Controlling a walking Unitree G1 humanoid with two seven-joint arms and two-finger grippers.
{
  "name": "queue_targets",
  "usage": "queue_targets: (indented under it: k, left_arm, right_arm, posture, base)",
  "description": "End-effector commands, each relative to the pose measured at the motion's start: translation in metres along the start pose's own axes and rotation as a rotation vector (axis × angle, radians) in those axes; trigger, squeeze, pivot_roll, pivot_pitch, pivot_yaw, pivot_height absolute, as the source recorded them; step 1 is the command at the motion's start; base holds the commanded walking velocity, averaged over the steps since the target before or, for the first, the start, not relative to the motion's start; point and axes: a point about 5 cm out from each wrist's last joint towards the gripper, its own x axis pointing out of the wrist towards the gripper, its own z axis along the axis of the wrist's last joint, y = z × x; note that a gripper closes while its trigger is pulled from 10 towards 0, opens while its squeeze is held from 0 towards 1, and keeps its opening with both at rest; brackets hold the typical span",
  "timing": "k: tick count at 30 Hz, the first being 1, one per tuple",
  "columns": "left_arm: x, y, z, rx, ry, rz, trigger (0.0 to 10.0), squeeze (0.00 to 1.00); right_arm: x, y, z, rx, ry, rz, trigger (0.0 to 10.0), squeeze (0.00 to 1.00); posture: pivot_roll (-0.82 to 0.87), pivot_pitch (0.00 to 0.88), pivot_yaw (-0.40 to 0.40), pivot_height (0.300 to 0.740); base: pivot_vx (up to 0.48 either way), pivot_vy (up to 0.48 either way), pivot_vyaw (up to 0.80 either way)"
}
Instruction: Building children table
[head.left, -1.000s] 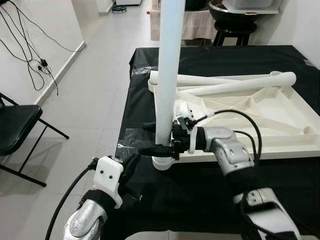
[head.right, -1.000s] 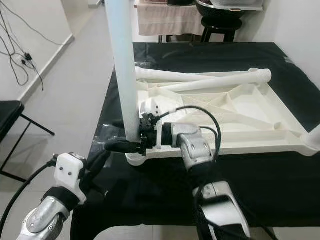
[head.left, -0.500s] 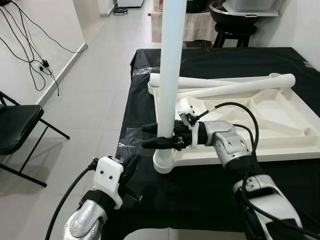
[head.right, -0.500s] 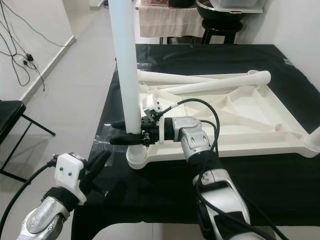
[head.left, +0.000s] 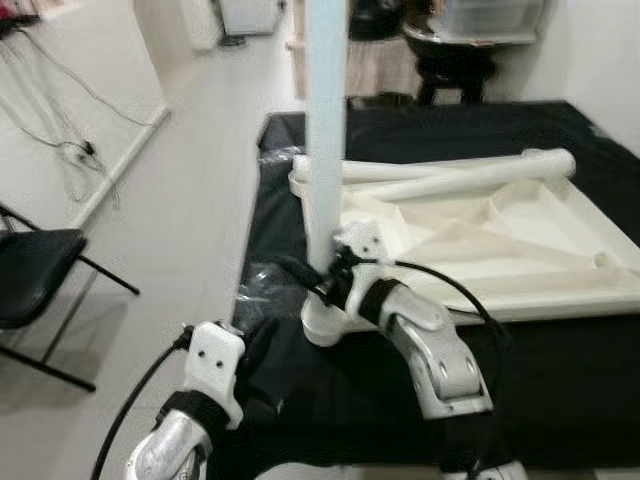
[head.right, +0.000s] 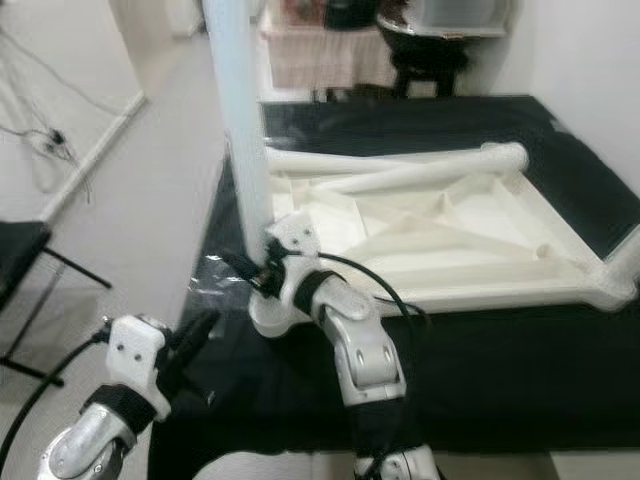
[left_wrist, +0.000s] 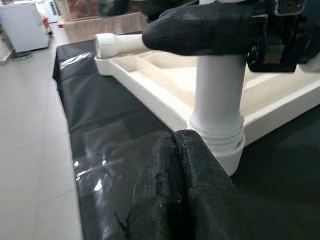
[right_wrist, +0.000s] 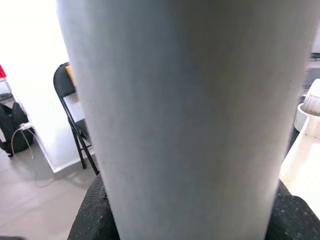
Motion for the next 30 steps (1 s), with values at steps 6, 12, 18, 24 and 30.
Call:
queue_targets:
  k: [6, 12, 18, 24, 30]
  left_arm:
    - [0.000, 0.004, -0.002, 0.003, 0.016, 0.008, 10.0, 0.00]
    - [0.001, 0.003, -0.002, -0.001, 0.015, 0.006, 10.0, 0.00]
    - [0.002, 0.001, -0.003, -0.007, 0.016, 0.002, 10.0, 0.00]
    - [0.003, 0.001, -0.004, -0.012, 0.017, 0.000, 10.0, 0.00]
    - [0.003, 0.000, -0.005, -0.013, 0.019, -0.002, 10.0, 0.00]
  right_arm:
    - [0.002, 0.006, -0.023, 0.115, 0.085, 0.114, 10.0, 1.00]
    - [0.007, 0.010, -0.007, 0.125, 0.026, 0.251, 10.0, 1.00]
    - [0.010, 0.009, 0.010, 0.058, -0.005, 0.522, 10.0, 0.00]
    - [0.012, 0.003, 0.018, 0.054, -0.003, 0.814, 10.0, 0.00]
    - [0.016, -0.004, 0.013, 0.083, 0.042, 0.857, 0.0, 0.00]
  posture:
    - [0.05, 0.115, 0.027, 0.740]
    - [0.05, 0.106, 0.026, 0.740]
    - [0.05, 0.101, 0.025, 0.740]
    - [0.06, 0.087, 0.027, 0.740]
    - [0.06, 0.082, 0.024, 0.740]
  base:
    - [0.000, 0.000, 0.00]
    - [0.000, 0.000, 0.00]
    - [0.000, 0.000, 0.00]
    - [0.000, 0.000, 0.00]
    - [0.000, 0.000, 0.00]
